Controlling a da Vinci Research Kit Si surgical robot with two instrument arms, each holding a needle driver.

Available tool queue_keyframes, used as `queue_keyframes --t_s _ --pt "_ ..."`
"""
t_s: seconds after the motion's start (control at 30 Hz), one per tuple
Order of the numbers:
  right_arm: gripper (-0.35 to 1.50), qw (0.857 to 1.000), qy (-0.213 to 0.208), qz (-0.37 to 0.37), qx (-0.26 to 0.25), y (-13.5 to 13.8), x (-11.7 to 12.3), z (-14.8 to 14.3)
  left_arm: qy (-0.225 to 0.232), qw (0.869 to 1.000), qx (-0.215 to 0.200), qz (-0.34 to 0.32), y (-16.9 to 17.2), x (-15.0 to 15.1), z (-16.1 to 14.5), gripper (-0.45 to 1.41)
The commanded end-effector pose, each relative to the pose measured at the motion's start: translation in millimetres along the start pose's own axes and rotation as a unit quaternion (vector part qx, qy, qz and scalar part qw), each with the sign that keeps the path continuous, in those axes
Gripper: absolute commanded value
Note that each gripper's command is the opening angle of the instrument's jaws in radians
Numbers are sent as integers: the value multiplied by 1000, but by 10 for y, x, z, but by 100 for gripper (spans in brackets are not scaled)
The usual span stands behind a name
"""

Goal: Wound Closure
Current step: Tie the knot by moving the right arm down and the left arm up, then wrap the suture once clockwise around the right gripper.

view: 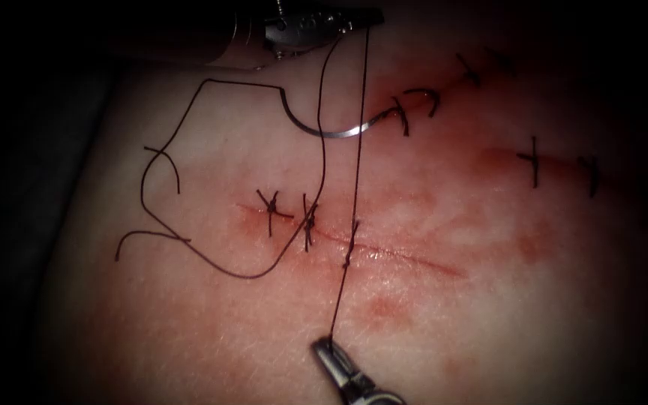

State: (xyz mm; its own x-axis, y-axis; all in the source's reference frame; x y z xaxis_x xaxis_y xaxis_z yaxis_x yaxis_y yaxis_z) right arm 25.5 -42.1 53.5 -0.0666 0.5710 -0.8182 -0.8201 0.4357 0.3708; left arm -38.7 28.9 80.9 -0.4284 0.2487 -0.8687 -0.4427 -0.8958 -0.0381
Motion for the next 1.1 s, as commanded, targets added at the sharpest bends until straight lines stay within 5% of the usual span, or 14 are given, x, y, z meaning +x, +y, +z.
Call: queue_keyframes --t_s 0.03,0.47,0.6,0.67,0.8,0.97,1.07,1.1 --pt "-35 1000 -4 0 2 -8 -14 -1 1 1000 2 -3 -2 -3 9 -45" --pt "-35 999 1 -2 37 -10 -16 0 6 999 -24 -32 4 -10 -21 -45" --pt "111 999 4 2 48 -6 -11 1 -20 997 -64 -43 29 -3 -59 -45" --pt "130 998 9 3 56 -3 -9 3 -33 995 -84 -39 40 1 -78 -45" --pt "136 997 12 6 77 3 -6 2 -53 991 -112 -39 57 9 -111 -45" --pt "140 992 10 21 127 17 16 -7 -84 985 -148 -23 89 40 -194 -45" --pt "108 989 4 33 141 31 35 -3 -89 984 -151 -20 101 49 -214 -45" --pt "73 989 2 26 144 41 49 3 -92 984 -152 -16 110 54 -223 -45"
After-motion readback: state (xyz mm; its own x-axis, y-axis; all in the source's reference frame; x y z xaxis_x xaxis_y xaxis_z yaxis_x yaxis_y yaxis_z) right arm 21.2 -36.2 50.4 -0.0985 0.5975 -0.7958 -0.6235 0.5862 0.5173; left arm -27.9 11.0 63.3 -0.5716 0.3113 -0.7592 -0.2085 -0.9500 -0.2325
